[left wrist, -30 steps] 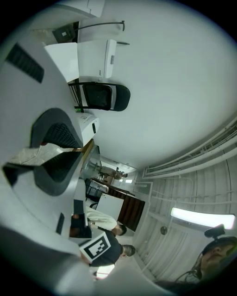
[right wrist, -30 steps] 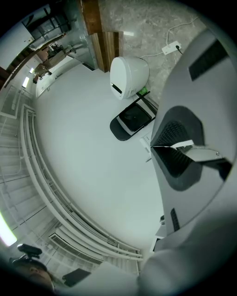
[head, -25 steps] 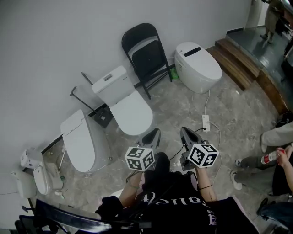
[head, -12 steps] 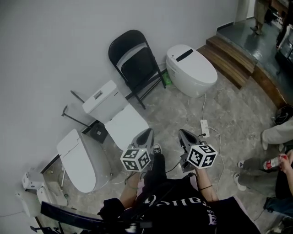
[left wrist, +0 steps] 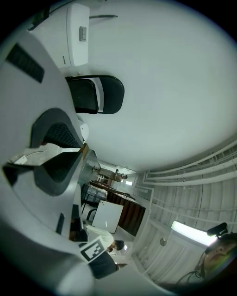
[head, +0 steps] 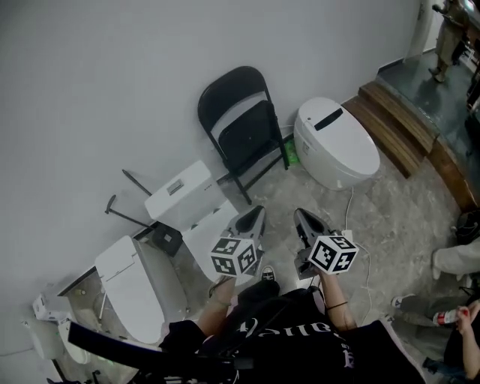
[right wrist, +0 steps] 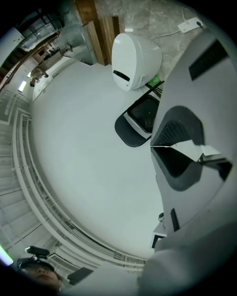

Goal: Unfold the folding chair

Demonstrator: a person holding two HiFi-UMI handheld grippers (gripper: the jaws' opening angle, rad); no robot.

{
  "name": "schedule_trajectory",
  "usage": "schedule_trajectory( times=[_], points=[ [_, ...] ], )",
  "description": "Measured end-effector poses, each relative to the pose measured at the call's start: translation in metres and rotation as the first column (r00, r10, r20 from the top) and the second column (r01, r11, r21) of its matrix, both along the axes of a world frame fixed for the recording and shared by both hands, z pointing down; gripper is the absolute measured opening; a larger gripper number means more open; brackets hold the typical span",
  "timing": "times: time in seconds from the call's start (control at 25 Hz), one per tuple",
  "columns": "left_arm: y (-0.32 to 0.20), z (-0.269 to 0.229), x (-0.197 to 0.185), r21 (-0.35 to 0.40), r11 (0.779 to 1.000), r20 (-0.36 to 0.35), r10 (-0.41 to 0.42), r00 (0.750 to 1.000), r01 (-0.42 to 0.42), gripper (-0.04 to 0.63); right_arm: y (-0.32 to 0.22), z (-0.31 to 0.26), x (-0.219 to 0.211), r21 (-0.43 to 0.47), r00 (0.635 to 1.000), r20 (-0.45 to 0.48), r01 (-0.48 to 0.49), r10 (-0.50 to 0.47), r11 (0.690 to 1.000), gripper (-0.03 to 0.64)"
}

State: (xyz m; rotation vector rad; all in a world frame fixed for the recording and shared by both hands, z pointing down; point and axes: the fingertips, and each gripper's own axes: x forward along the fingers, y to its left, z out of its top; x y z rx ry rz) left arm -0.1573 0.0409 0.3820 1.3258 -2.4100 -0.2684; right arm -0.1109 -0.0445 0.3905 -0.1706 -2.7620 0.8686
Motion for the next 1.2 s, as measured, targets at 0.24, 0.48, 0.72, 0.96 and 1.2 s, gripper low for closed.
schedule_trajectory(
  times=[0.24,0.48,0.72,0.96,1.2],
  points=[
    [-0.009,0.013,-0.054,0.007,1.000,-0.049,-0.013,0.999,0.013,0.025,-0.011,-0.002,-0.058,0.022,1.000,-0.025,0.012,-0.012,1.000,0.014],
    [-0.028,0.027,-0.089,-0.010,1.000,-0.082,-0.030,0.996,0.029,0.023,-0.034,0.010,-0.103,-0.006,0.998,-0.051,0.033,-0.034,0.999,0.014],
    [-0.056,0.030,-0.156,-0.017,0.991,-0.077,-0.131,0.988,0.130,0.009,-0.066,0.011,-0.174,-0.012,0.990,-0.048,0.136,-0.136,0.991,0.014],
    [-0.106,0.020,-0.230,-0.003,0.971,-0.070,-0.238,0.969,0.238,0.009,-0.119,0.005,-0.249,0.026,0.966,-0.059,0.255,-0.253,0.966,0.014],
    [-0.133,0.012,-0.273,-0.019,0.948,-0.060,-0.319,0.946,0.318,0.009,-0.151,0.002,-0.305,-0.011,0.940,-0.058,0.337,-0.338,0.941,0.014]
  ],
)
